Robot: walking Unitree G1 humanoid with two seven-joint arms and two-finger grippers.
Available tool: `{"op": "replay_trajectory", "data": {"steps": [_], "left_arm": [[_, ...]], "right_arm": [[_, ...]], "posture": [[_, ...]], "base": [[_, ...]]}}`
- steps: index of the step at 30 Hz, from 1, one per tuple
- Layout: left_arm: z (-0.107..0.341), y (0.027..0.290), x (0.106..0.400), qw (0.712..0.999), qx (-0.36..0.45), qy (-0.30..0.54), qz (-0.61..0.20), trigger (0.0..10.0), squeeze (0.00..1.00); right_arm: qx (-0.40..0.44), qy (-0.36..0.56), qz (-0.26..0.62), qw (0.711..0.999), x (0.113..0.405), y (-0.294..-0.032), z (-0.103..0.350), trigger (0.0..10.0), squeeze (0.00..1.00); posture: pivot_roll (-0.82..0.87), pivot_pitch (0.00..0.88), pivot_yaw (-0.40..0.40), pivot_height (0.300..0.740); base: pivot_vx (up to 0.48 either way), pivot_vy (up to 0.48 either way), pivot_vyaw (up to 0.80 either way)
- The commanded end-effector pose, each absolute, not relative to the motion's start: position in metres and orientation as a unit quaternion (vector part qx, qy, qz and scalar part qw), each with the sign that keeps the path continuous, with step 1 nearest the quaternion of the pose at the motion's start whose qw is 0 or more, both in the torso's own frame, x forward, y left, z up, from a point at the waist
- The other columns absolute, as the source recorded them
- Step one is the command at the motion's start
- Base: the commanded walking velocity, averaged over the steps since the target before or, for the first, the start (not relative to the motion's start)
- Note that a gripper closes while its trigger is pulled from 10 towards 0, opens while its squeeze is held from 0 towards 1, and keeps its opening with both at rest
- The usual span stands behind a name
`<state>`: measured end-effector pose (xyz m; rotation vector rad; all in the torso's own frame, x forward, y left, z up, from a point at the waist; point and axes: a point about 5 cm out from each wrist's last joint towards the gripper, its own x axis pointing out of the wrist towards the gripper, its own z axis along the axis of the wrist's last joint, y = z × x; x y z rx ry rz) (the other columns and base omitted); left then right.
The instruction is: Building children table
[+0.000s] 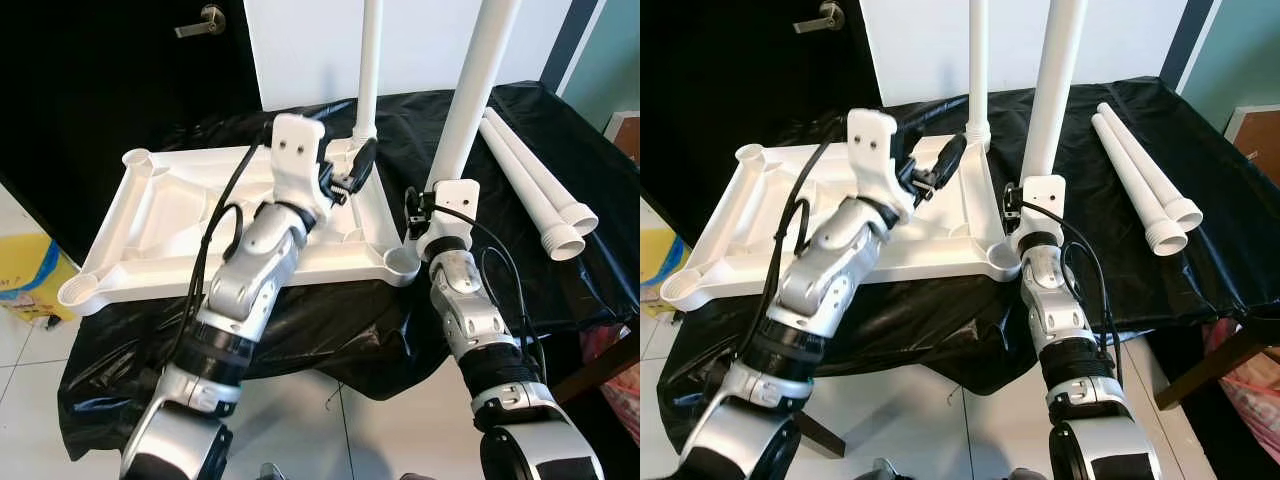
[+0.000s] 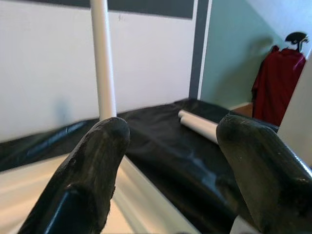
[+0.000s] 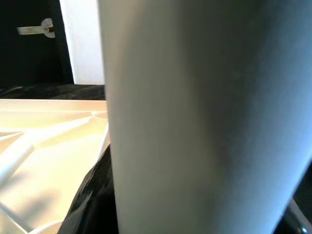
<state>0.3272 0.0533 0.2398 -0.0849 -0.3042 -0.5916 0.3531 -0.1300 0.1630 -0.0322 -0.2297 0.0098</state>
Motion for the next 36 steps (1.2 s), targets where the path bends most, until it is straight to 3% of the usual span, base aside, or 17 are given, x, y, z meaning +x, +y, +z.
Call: {"op": "replay_trajectory", "data": {"steps": [1, 13, 36], "left_arm": [[0.234, 0.049, 0.324, 0.928, -0.019, -0.148, -0.341, 10.0, 0.0], [0.211, 0.05, 0.315, 0.924, 0.015, -0.127, -0.361, 10.0, 0.0], [0.183, 0.039, 0.289, 0.874, 0.063, -0.062, -0.477, 10.0, 0.0]], "right_arm": [[-0.015, -0.117, 0.013, 0.993, 0.351, -0.128, 0.16, 10.0, 0.0], [-0.004, -0.125, 0.041, 0.991, 0.346, -0.125, 0.153, 10.0, 0.0], [-0.009, -0.102, 0.095, 0.99, 0.347, -0.112, 0.135, 10.0, 0.0]], "posture": [[-0.16, 0.0, 0.047, 0.74], [-0.15, 0.0, 0.043, 0.74], [-0.14, 0.0, 0.036, 0.74]], "base": [[0.0, 0.0, 0.0], [0.0, 0.0, 0.0], [0.0, 0.0, 0.0]]}}
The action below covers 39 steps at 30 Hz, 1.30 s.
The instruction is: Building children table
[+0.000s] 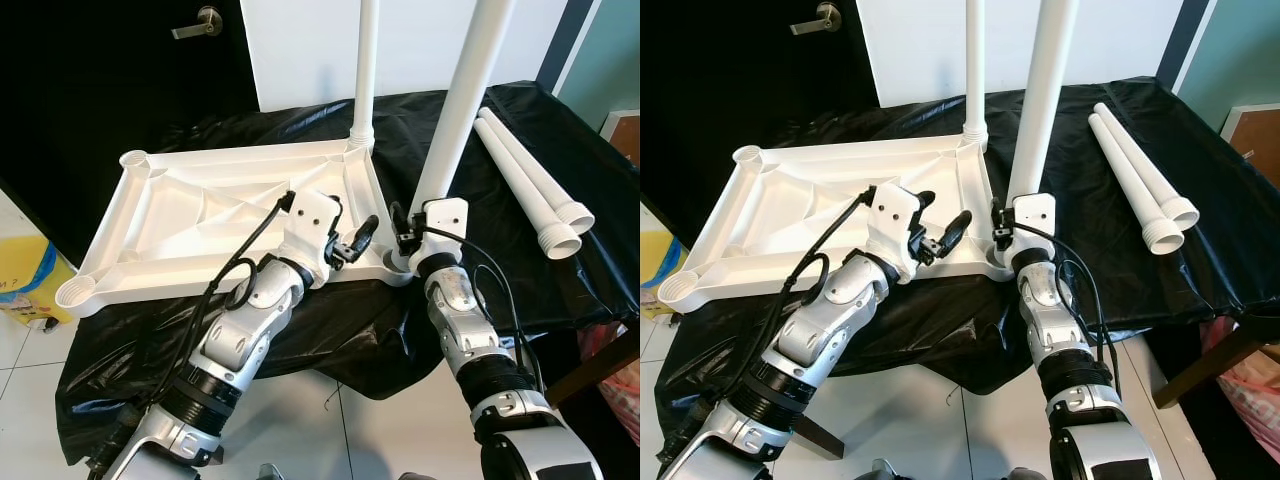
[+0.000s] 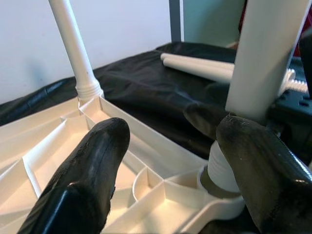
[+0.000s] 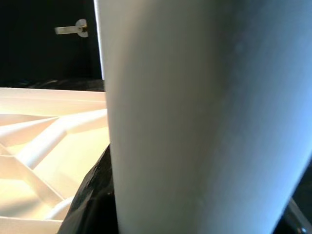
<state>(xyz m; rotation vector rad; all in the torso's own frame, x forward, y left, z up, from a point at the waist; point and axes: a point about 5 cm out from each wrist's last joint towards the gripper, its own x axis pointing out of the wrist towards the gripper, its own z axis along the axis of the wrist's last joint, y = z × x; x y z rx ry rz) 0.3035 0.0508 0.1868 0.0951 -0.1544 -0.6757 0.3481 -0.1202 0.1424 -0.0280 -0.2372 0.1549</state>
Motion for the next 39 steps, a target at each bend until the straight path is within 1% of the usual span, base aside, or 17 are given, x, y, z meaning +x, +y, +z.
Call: {"op": "replay_trajectory", "data": {"steps": [1, 14, 21, 24, 33, 39], "left_arm": [[0.182, 0.039, 0.289, 0.874, 0.063, -0.061, -0.478, 10.0, 0.0], [0.187, 0.042, 0.291, 0.875, 0.073, -0.063, -0.474, 10.0, 0.0], [0.189, 0.042, 0.292, 0.874, 0.075, -0.064, -0.476, 10.0, 0.0], [0.19, 0.042, 0.293, 0.874, 0.077, -0.065, -0.476, 10.0, 0.0], [0.195, 0.042, 0.293, 0.872, 0.077, -0.072, -0.478, 10.0, 0.0], [0.197, 0.043, 0.294, 0.872, 0.079, -0.076, -0.478, 10.0, 0.0]], "right_arm": [[-0.01, -0.102, 0.099, 0.99, 0.347, -0.111, 0.134, 10.0, 0.0], [-0.018, -0.092, 0.108, 0.99, 0.349, -0.109, 0.128, 10.0, 0.0], [-0.032, -0.083, 0.113, 0.99, 0.352, -0.116, 0.125, 10.0, 0.0], [-0.048, -0.082, 0.129, 0.987, 0.352, -0.118, 0.123, 10.0, 0.0], [-0.055, -0.089, 0.175, 0.979, 0.347, -0.118, 0.118, 10.0, 0.0], [-0.09, -0.093, 0.209, 0.969, 0.341, -0.117, 0.113, 10.0, 0.0]], "posture": [[-0.14, 0.0, 0.036, 0.74], [-0.13, 0.0, 0.042, 0.74], [-0.13, 0.0, 0.048, 0.74], [-0.13, 0.0, 0.051, 0.74], [-0.13, 0.0, 0.056, 0.74], [-0.13, 0.0, 0.063, 0.74]], "base": [[0.0, 0.0, 0.0], [0.0, 0.0, 0.0], [0.0, 0.0, 0.0], [0.0, 0.0, 0.0], [0.0, 0.0, 0.0], [0.0, 0.0, 0.0]]}}
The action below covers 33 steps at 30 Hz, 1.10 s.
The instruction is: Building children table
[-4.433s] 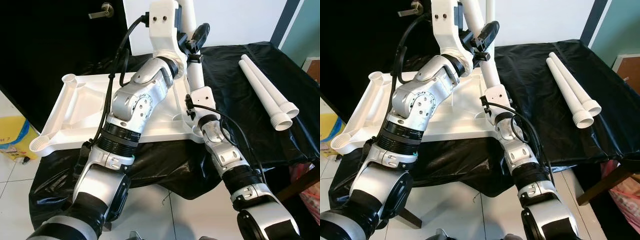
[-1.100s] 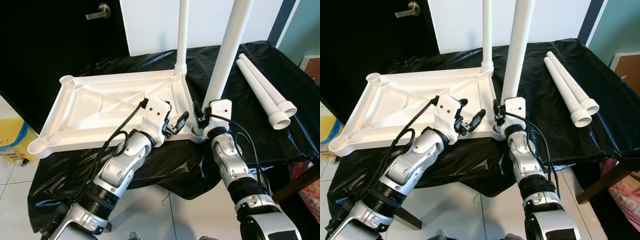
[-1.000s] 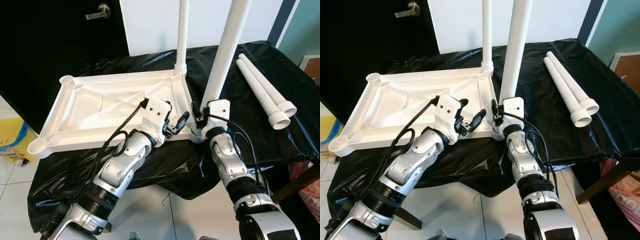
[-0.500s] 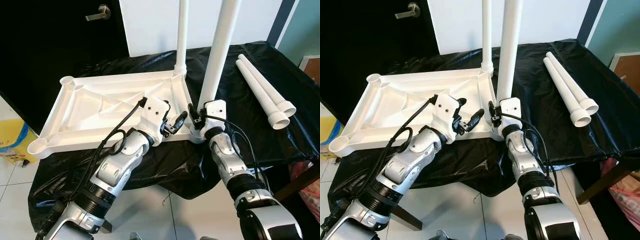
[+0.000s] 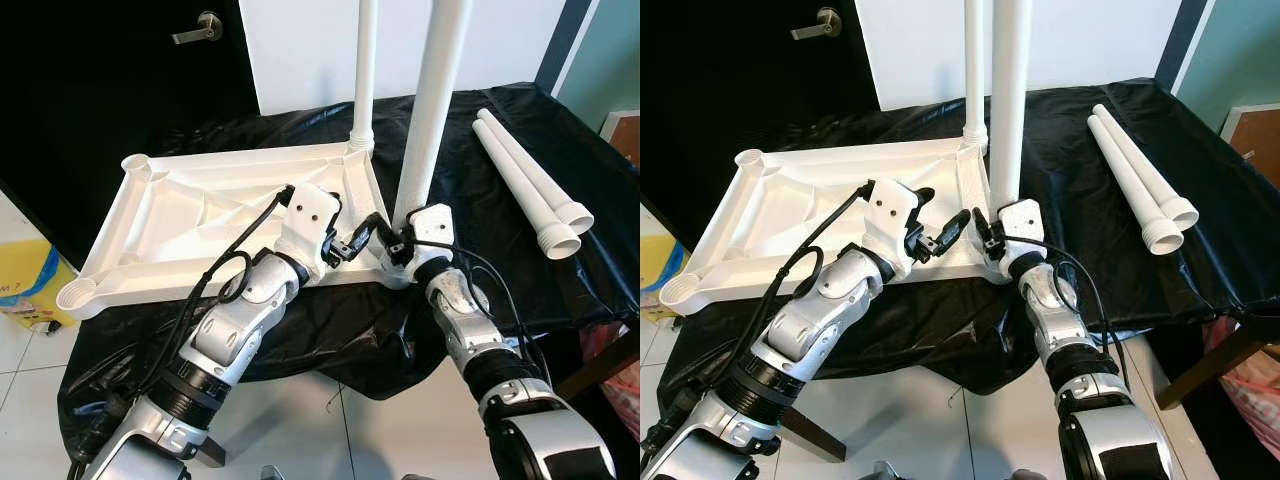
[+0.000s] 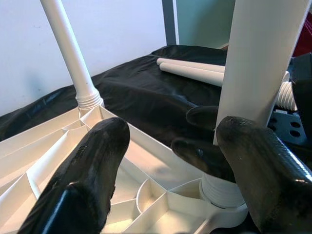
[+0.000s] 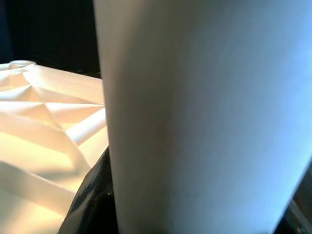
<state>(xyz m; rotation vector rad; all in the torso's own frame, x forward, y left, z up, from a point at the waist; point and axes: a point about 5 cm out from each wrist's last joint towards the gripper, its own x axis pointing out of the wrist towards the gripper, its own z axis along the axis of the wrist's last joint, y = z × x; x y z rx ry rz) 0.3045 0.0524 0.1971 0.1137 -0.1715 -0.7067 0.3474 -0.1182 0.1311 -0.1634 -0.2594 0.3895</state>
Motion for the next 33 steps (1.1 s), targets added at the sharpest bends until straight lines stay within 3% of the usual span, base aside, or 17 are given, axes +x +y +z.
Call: {"op": "replay_trajectory", "data": {"steps": [1, 7, 22, 33], "left_arm": [[0.197, 0.043, 0.294, 0.872, 0.079, -0.076, -0.478, 10.0, 0.0], [0.199, 0.043, 0.295, 0.871, 0.081, -0.078, -0.478, 10.0, 0.0], [0.204, 0.044, 0.296, 0.87, 0.082, -0.086, -0.478, 10.0, 0.0], [0.204, 0.043, 0.295, 0.87, 0.08, -0.087, -0.479, 10.0, 0.0]], "right_arm": [[-0.09, -0.093, 0.209, 0.969, 0.341, -0.117, 0.113, 10.0, 0.0], [-0.117, -0.092, 0.233, 0.961, 0.34, -0.116, 0.109, 10.0, 0.0], [-0.005, -0.017, 0.197, 0.98, 0.354, -0.114, 0.107, 10.0, 0.0], [0.014, 0.004, 0.173, 0.985, 0.356, -0.115, 0.105, 10.0, 0.0]], "posture": [[-0.13, 0.0, 0.063, 0.74], [-0.14, 0.0, 0.067, 0.74], [-0.13, 0.0, 0.069, 0.74], [-0.13, 0.0, 0.064, 0.74]], "base": [[0.0, 0.0, 0.0], [0.0, 0.0, 0.0], [0.0, 0.0, 0.0], [0.0, 0.0, 0.0]]}}
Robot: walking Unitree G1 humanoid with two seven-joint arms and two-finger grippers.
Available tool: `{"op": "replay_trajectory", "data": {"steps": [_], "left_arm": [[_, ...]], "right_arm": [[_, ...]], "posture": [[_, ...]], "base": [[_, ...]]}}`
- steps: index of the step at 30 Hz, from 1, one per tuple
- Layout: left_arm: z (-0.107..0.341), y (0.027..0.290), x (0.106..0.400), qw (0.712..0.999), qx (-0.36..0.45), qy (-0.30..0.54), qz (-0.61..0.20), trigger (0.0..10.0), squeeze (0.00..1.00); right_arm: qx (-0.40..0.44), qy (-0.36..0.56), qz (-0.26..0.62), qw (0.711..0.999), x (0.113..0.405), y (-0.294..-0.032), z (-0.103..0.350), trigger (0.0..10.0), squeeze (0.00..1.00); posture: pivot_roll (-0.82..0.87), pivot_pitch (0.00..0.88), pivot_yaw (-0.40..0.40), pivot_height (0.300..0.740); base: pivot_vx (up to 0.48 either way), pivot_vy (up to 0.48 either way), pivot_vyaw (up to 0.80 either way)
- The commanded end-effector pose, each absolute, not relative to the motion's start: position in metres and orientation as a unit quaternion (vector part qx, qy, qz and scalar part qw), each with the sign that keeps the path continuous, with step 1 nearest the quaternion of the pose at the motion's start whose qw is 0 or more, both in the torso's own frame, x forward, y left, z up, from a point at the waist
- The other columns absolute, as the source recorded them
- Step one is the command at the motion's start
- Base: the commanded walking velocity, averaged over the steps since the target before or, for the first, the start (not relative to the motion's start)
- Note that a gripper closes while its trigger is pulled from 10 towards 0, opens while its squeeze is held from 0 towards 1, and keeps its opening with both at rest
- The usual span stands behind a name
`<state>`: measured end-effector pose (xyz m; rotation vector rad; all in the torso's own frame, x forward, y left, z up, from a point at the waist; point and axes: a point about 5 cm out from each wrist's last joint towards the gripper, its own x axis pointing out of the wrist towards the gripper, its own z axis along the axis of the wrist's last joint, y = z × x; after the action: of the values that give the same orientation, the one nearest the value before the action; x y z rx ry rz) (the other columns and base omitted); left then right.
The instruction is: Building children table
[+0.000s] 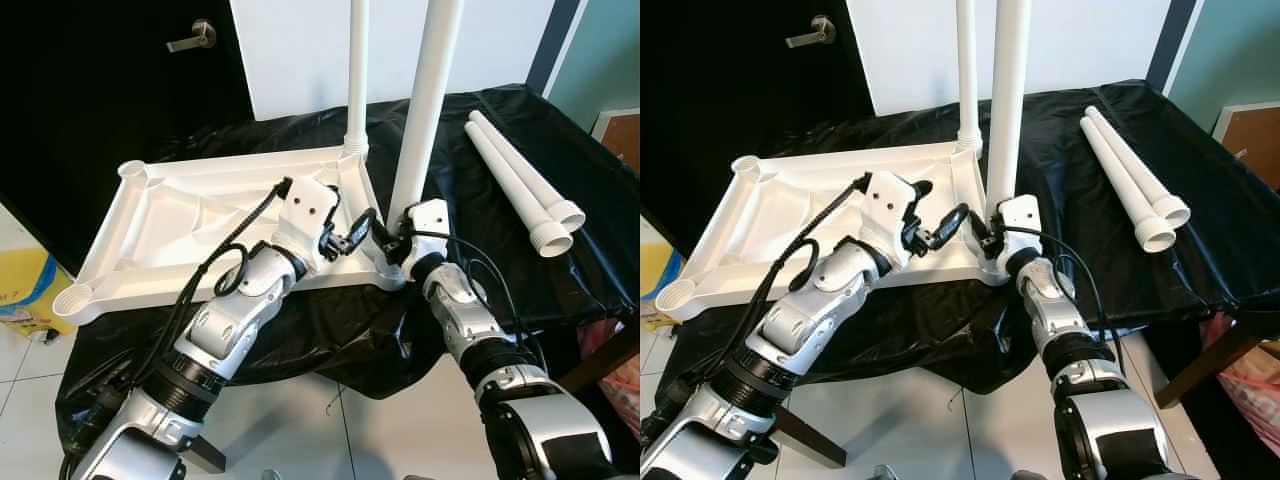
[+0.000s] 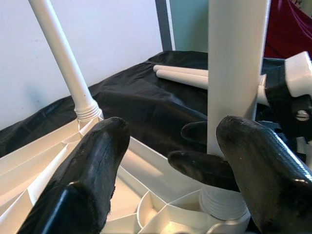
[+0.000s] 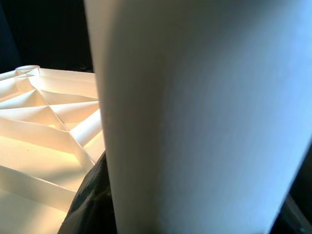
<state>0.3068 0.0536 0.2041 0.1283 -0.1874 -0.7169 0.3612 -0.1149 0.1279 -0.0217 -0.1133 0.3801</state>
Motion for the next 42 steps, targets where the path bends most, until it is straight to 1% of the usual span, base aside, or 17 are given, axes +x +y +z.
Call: {"op": "replay_trajectory", "data": {"steps": [1, 9, 11, 13, 14, 15, 17, 18, 19, 23, 26, 32, 33, 34, 35, 37, 42], "left_arm": [[0.204, 0.043, 0.294, 0.87, 0.079, -0.087, -0.479, 10.0, 0.0], [0.203, 0.043, 0.293, 0.869, 0.078, -0.086, -0.48, 10.0, 0.0], [0.203, 0.042, 0.293, 0.868, 0.079, -0.085, -0.482, 10.0, 0.0], [0.203, 0.042, 0.293, 0.868, 0.079, -0.085, -0.482, 10.0, 0.0], [0.202, 0.042, 0.292, 0.868, 0.079, -0.085, -0.483, 10.0, 0.0], [0.202, 0.042, 0.292, 0.868, 0.079, -0.085, -0.483, 10.0, 0.0], [0.201, 0.042, 0.291, 0.867, 0.079, -0.082, -0.485, 10.0, 0.0], [0.201, 0.042, 0.291, 0.867, 0.079, -0.082, -0.485, 10.0, 0.0], [0.201, 0.042, 0.29, 0.866, 0.079, -0.081, -0.487, 10.0, 0.0], [0.2, 0.041, 0.288, 0.864, 0.08, -0.079, -0.49, 10.0, 0.0], [0.198, 0.041, 0.287, 0.863, 0.082, -0.077, -0.492, 10.0, 0.0], [0.198, 0.041, 0.288, 0.865, 0.084, -0.076, -0.489, 10.0, 0.0], [0.198, 0.042, 0.288, 0.865, 0.085, -0.076, -0.488, 10.0, 0.0], [0.198, 0.042, 0.288, 0.865, 0.085, -0.076, -0.488, 10.0, 0.0], [0.198, 0.042, 0.288, 0.865, 0.084, -0.077, -0.488, 10.0, 0.0], [0.198, 0.042, 0.288, 0.865, 0.084, -0.077, -0.488, 10.0, 0.0], [0.197, 0.041, 0.286, 0.863, 0.085, -0.074, -0.492, 10.0, 0.0]], "right_arm": [[0.016, 0.007, 0.167, 0.986, 0.356, -0.116, 0.104, 10.0, 0.0], [0.007, 0.003, 0.16, 0.987, 0.352, -0.114, 0.101, 10.0, 0.0], [0.02, 0.001, 0.13, 0.991, 0.35, -0.112, 0.099, 10.0, 0.0], [0.02, 0.001, 0.13, 0.991, 0.35, -0.112, 0.099, 10.0, 0.0], [0.031, -0.002, 0.108, 0.994, 0.349, -0.111, 0.099, 10.0, 0.0], [0.031, -0.002, 0.108, 0.994, 0.349, -0.111, 0.099, 10.0, 0.0], [0.041, -0.015, 0.034, 0.998, 0.344, -0.108, 0.097, 10.0, 0.0], [0.041, -0.015, 0.034, 0.998, 0.344, -0.108, 0.097, 10.0, 0.0], [0.044, -0.02, -0.002, 0.999, 0.341, -0.106, 0.096, 10.0, 0.0], [0.048, -0.02, -0.009, 0.999, 0.338, -0.095, 0.096, 10.0, 0.0], [0.048, -0.026, 0.013, 0.998, 0.337, -0.087, 0.099, 10.0, 0.0], [0.046, -0.042, 0.025, 0.998, 0.336, -0.087, 0.103, 10.0, 0.0], [0.046, -0.053, 0.026, 0.997, 0.336, -0.087, 0.106, 10.0, 0.83], [0.046, -0.053, 0.026, 0.997, 0.336, -0.087, 0.106, 10.0, 0.83], [0.048, -0.072, 0.041, 0.995, 0.335, -0.087, 0.11, 10.0, 1.0], [0.048, -0.076, 0.045, 0.995, 0.334, -0.087, 0.111, 10.0, 1.0], [0.04, -0.096, 0.059, 0.993, 0.335, -0.099, 0.117, 10.0, 1.0]], "posture": [[-0.13, 0.0, 0.063, 0.74], [-0.13, 0.0, 0.063, 0.74], [-0.13, 0.0, 0.063, 0.74], [-0.13, 0.0, 0.063, 0.74], [-0.13, 0.0, 0.064, 0.74], [-0.13, 0.0, 0.064, 0.74], [-0.13, 0.0, 0.067, 0.74], [-0.13, 0.0, 0.067, 0.74], [-0.13, 0.0, 0.067, 0.74], [-0.12, 0.0, 0.069, 0.74], [-0.12, 0.0, 0.062, 0.74], [-0.11, 0.0, 0.059, 0.74], [-0.11, 0.0, 0.059, 0.74], [-0.11, 0.0, 0.059, 0.74], [-0.12, 0.0, 0.059, 0.74], [-0.12, 0.0, 0.059, 0.74], [-0.13, 0.0, 0.065, 0.74]], "base": [[0.0, 0.0, 0.0], [0.0, 0.0, 0.0], [0.0, 0.0, 0.0], [0.0, 0.0, 0.0], [0.0, 0.0, 0.0], [0.0, 0.0, 0.0], [0.0, 0.0, 0.0], [0.0, 0.0, 0.0], [0.0, 0.0, 0.0], [0.0, 0.0, 0.0], [0.0, 0.0, 0.0], [0.0, 0.0, 0.0], [0.0, 0.0, 0.0], [0.0, 0.0, 0.0], [0.0, 0.0, 0.0], [0.0, 0.0, 0.0], [0.0, 0.0, 0.0]]}}
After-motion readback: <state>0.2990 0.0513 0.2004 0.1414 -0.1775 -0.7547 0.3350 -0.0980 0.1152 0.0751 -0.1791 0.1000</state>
